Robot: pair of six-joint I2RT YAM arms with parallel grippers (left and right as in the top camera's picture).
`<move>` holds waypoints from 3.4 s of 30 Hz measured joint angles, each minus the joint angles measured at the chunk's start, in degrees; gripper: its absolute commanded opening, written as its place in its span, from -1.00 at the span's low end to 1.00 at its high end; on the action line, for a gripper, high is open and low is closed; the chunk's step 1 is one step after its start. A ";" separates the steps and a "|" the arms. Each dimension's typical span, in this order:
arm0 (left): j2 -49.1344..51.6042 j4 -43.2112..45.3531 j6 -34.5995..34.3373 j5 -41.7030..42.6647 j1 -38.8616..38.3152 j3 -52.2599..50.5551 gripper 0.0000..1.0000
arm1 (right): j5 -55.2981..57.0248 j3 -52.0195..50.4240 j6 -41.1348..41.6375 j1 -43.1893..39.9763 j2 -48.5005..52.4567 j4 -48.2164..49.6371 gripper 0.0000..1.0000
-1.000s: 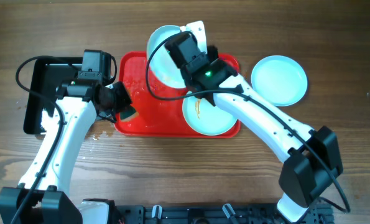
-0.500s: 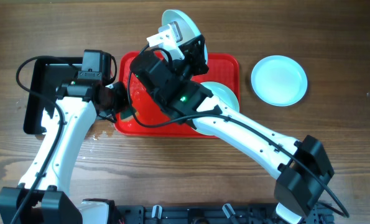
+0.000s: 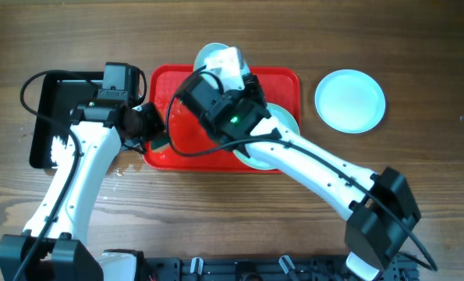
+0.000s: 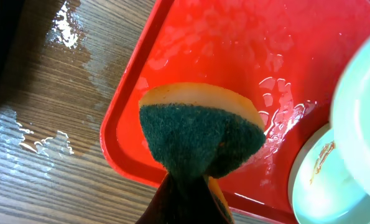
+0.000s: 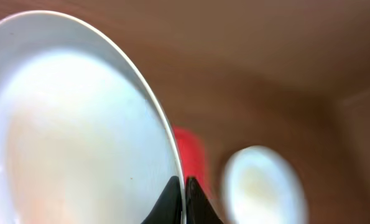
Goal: Clean dirty plates on tray and stack at the side
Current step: 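Lift the scrubbed plate off the tray with the right gripper, then stack the held plate onto the plate beside the tray, then grip the last dirty plate on the red tray with the right gripper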
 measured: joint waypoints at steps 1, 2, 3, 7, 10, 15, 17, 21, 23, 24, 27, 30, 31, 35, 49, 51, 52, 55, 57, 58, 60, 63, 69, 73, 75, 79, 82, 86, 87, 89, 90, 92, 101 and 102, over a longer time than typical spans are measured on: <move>0.00 -0.02 0.00 0.00 0.00 0.00 -0.92 | -4.42 0.00 2.69 -1.18 -0.31 -0.02 -0.91; 0.00 -0.02 0.00 0.00 0.00 0.00 -0.92 | -8.52 0.00 4.33 -2.47 -1.14 -0.07 -0.91; 0.00 0.07 0.00 0.00 0.00 0.00 -0.92 | -13.05 0.00 5.16 -3.69 -2.47 -0.57 -0.92; 0.00 0.55 0.00 0.00 0.00 0.00 -0.92 | -25.73 0.04 7.28 -8.94 -5.31 -7.54 -0.91; 0.00 0.57 0.00 0.00 0.00 0.00 -0.92 | -35.47 -0.04 8.33 -12.74 -3.76 -7.23 -0.92; 0.00 0.55 0.00 0.00 0.00 0.00 -0.92 | -59.54 -0.07 8.11 -25.83 -3.19 -6.05 -0.91; 0.00 0.57 0.00 0.00 0.00 0.00 -0.92 | -67.04 -0.04 7.21 -36.59 -3.19 -10.86 -0.91; 0.00 0.61 0.00 0.00 0.00 0.00 -0.92 | -68.94 -0.07 2.40 -56.19 -3.17 -18.29 -0.91; 0.00 1.25 0.00 0.00 0.00 0.00 -0.92 | -67.89 -0.48 1.18 -61.99 -3.17 -19.28 -0.91; 0.00 1.42 0.00 0.00 0.00 0.00 -0.92 | -67.41 -1.07 0.70 -64.43 -3.17 -18.99 -0.91; 0.00 1.40 0.00 0.00 0.00 0.00 -0.92 | -64.78 -5.16 0.07 -69.94 -3.15 -15.67 -0.91; 0.00 1.42 0.00 0.00 0.00 0.00 -0.92 | -61.16 -11.78 0.79 -69.94 -2.97 -8.39 -0.92; 0.00 1.38 0.00 0.00 0.00 0.00 -0.92 | -60.57 -13.31 1.01 -69.90 -2.95 -6.95 -0.91; 0.00 1.44 0.00 0.00 0.00 0.00 -0.92 | -59.32 -15.28 1.51 -69.85 -2.95 -5.73 -0.87; 2.69 2.49 0.00 1.01 0.00 0.00 -0.92 | -70.36 -15.30 0.02 -60.87 -2.95 -4.87 0.07; 2.69 2.51 0.00 1.27 0.00 0.00 -0.92 | -72.37 -15.30 -1.57 -55.95 -2.95 -4.87 0.15; 2.69 2.51 0.00 1.40 0.00 0.00 -0.92 | -73.13 -15.30 -2.27 -52.87 -2.95 -5.05 0.17; 2.69 2.51 0.00 1.49 0.00 0.00 -0.92 | -72.00 -15.30 -3.13 -45.05 -2.95 -6.27 -0.14; 2.69 2.51 0.00 1.53 0.00 0.00 -0.92 | -68.17 -15.45 -2.73 -40.89 -2.95 -6.38 -0.24; 2.69 2.51 0.00 1.73 0.00 0.00 -0.92 | -65.31 -15.96 -1.99 -38.99 -2.95 -6.45 -0.34; 2.69 2.51 0.00 2.25 0.00 0.00 -0.92 | -62.29 -17.64 -1.03 -36.79 -2.95 -6.64 -0.33; 2.69 2.54 0.00 2.56 0.00 0.00 -0.92 | -61.02 -19.41 -0.98 -35.54 -2.95 -6.82 -0.32; 2.69 2.51 0.00 2.56 0.00 0.00 -0.92 | -60.81 -23.21 -0.96 -34.45 -2.95 -4.22 -0.34; 2.69 2.51 0.00 2.58 0.00 0.00 -0.92 | -60.89 -23.80 -1.03 -34.45 -2.95 -3.41 -0.45; 2.69 2.51 0.00 2.56 0.00 0.00 -0.92 | -61.27 -23.80 -1.14 -34.45 -2.95 -3.32 -0.50; 2.69 2.51 0.00 2.58 0.00 0.00 -0.92 | -61.29 -23.82 -1.14 -34.45 -2.95 -3.30 -0.49; 2.69 2.51 0.00 2.58 0.00 0.00 -0.92 | -61.35 -24.30 -1.14 -34.45 -2.95 -2.78 -0.49; 2.69 2.54 0.00 2.62 0.00 0.00 -0.92 | -61.70 -25.64 -1.14 -34.45 -2.93 -1.60 -0.55; 2.69 2.51 0.00 2.73 0.00 0.00 -0.92 | -61.75 -25.64 -1.16 -34.45 -2.93 -1.27 -0.60; 2.69 2.51 0.00 2.78 0.00 0.00 -0.92 | -63.34 -25.66 -1.16 -34.45 -2.93 -0.66 -0.62; 2.69 2.54 0.00 2.78 0.00 0.00 -0.92 | -64.37 -25.66 -1.16 -34.45 -2.93 -0.31 -0.63; 2.69 2.54 0.00 2.78 0.00 0.00 -0.92 | -65.79 -25.66 -1.14 -34.45 -2.93 0.61 -0.62; 2.69 2.69 0.00 2.97 0.00 0.00 -0.92 | -64.30 -25.66 0.90 -30.97 -0.66 0.55 -0.45; 2.69 2.69 0.00 2.95 0.00 0.00 -0.92 | -64.02 -25.68 1.07 -30.97 -0.02 0.42 -0.47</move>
